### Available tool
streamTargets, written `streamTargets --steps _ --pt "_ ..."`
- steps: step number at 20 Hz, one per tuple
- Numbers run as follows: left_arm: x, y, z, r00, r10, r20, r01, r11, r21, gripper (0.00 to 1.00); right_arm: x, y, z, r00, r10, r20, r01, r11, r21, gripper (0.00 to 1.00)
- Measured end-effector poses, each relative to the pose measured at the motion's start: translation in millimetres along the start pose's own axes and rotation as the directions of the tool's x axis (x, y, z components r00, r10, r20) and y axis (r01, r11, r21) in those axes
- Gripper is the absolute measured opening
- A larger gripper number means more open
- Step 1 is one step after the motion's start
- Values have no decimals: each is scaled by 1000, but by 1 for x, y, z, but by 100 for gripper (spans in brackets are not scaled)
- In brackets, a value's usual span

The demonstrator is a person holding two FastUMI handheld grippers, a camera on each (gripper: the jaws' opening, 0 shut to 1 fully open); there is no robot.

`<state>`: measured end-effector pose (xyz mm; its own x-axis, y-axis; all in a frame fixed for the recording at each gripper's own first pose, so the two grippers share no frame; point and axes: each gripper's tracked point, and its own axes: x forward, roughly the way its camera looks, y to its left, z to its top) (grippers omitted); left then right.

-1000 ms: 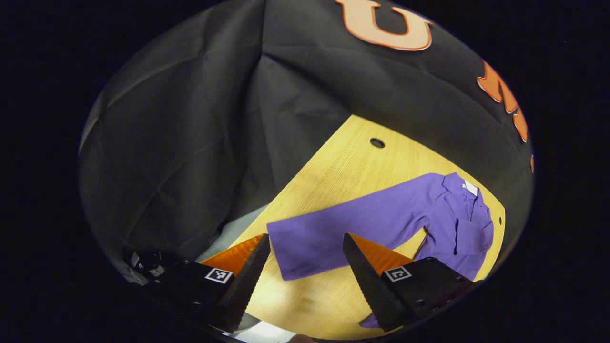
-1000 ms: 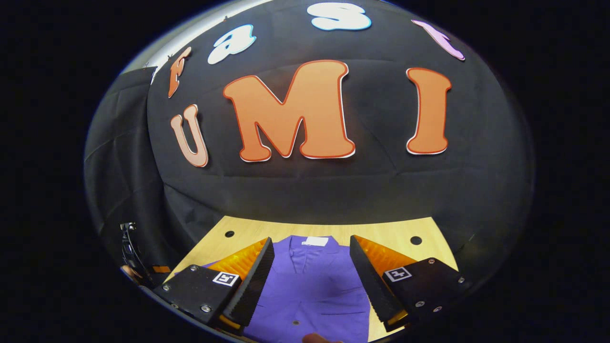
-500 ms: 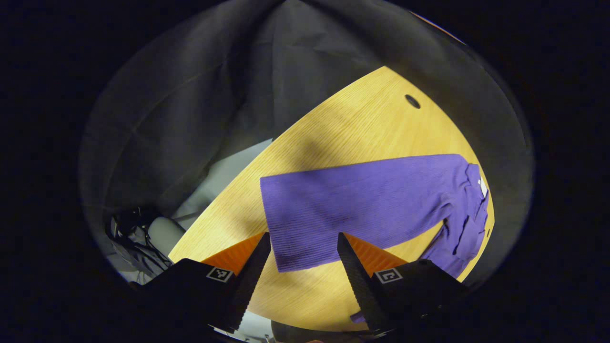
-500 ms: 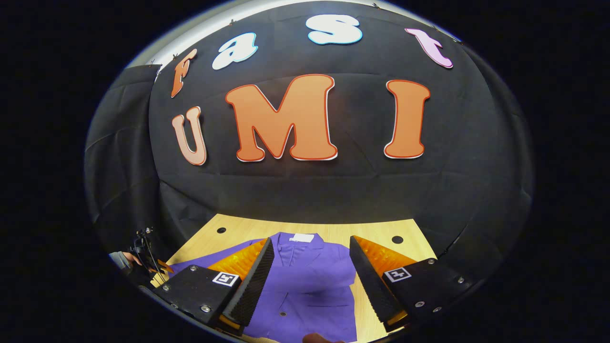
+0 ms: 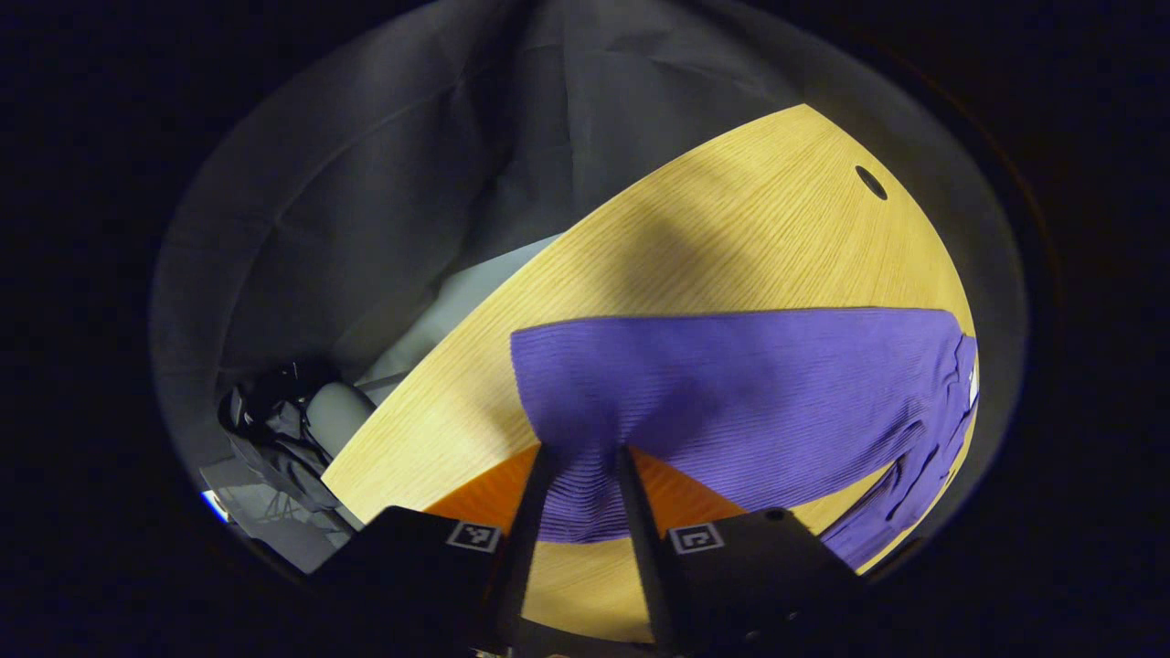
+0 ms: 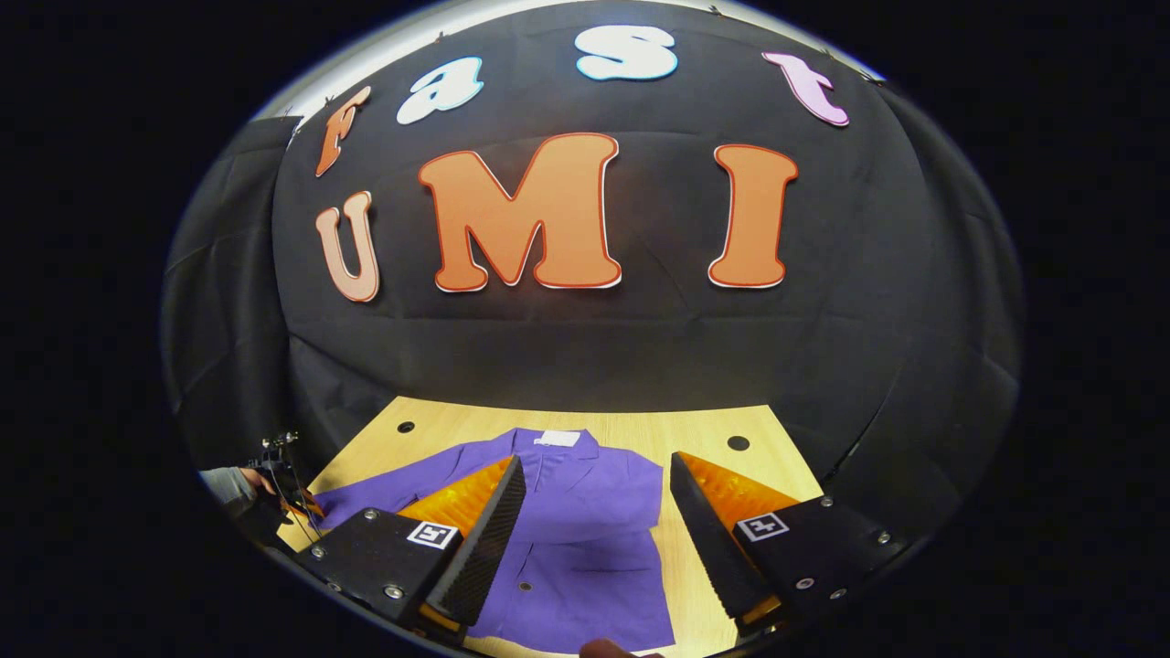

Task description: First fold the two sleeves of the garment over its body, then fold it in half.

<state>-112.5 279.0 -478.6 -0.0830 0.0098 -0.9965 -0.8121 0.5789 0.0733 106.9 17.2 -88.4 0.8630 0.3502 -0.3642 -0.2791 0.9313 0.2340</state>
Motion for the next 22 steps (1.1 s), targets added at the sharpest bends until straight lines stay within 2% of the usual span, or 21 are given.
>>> streamTargets --steps 1,4,7,10,13,17,22 --pt "0 -4 4 1000 -11 6 11 1000 11 46 -1 0 -1 1000 -1 3 1 1000 4 95" --pt "-2 -15 15 997 -60 39 57 997 61 11 -3 1 0 1000 9 12 -9 1000 13 95" --pt "-6 -17 8 994 -104 32 101 991 86 7 -5 1 -2 1000 17 11 -17 1000 17 95" --pt "-18 -20 10 990 -122 76 113 987 115 5 -9 -2 0 1000 12 22 -13 1000 9 95" --pt "-44 -39 12 982 -136 132 109 976 190 5 -10 -6 0 999 15 29 -15 1000 21 95" --pt "-97 -85 12 957 -222 188 158 938 308 5 -13 -11 -3 999 26 27 -27 999 34 95" --pt "-159 -143 9 920 -315 233 196 885 423 5 -21 -20 -3 998 33 44 -33 999 -14 95"
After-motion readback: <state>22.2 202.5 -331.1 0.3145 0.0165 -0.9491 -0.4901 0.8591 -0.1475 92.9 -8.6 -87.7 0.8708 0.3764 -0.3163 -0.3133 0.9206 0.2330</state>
